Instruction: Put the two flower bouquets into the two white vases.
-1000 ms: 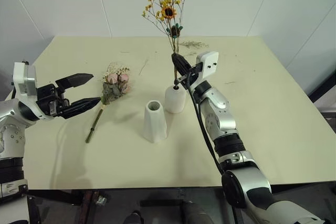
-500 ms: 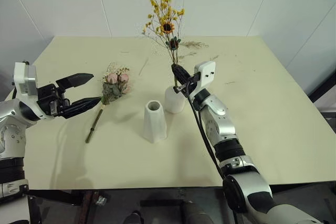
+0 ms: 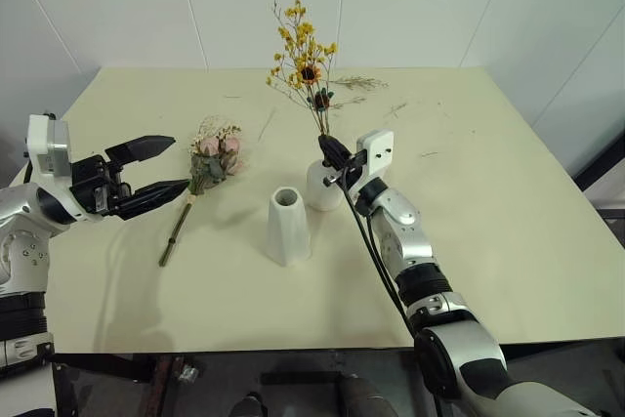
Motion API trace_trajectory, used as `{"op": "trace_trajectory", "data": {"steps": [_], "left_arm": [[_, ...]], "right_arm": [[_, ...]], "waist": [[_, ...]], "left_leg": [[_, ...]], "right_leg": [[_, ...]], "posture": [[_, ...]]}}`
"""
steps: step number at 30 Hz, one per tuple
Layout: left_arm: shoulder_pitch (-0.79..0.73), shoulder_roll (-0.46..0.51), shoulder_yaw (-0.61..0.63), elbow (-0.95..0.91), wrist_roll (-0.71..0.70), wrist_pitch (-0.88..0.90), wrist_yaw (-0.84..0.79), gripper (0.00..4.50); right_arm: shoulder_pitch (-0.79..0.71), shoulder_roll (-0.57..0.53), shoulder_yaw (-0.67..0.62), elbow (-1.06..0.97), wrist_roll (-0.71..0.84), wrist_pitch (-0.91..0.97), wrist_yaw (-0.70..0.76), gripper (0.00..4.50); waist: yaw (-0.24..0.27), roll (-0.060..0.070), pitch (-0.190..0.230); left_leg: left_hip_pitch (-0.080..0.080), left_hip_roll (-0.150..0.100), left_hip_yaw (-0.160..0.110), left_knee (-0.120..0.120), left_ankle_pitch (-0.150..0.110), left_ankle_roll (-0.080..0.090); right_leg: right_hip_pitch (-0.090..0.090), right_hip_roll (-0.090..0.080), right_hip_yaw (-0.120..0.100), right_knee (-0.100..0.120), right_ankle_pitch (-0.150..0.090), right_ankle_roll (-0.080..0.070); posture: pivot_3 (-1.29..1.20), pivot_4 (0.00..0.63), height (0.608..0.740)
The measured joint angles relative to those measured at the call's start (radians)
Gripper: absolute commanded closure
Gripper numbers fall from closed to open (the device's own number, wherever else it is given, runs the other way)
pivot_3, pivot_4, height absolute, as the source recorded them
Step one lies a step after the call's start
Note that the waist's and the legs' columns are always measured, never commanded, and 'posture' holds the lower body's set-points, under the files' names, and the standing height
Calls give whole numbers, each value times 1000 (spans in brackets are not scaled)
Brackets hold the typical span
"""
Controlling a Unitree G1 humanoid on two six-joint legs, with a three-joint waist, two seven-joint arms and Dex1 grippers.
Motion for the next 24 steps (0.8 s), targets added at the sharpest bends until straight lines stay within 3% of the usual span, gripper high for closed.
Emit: {"op": "trace_trajectory", "data": {"steps": [11,14,24], "left_arm": [[0,-9,-13,-11,0,0,5,0],[-2,-12,-18,-11,0,0,6,0],[-4,-20,-21,-11,1,-1,8,0]], "right_arm": [[43,-4,20,-46,-15,1,13,4478],[50,-9,24,-59,-22,3,13,3801],[58,-19,40,-142,-26,36,15,448]], "waist": [[-1,0,0],[-1,0,0],[1,0,0]], "left_leg": [[0,0,0,0,0,0],[0,0,0,0,0,0],[0,0,0,0,0,0]], "right_leg": [[0,0,0,0,0,0],[0,0,0,0,0,0],[0,0,0,0,0,0]], "posture": [[0,150,740],[0,150,740],[0,150,740]]}}
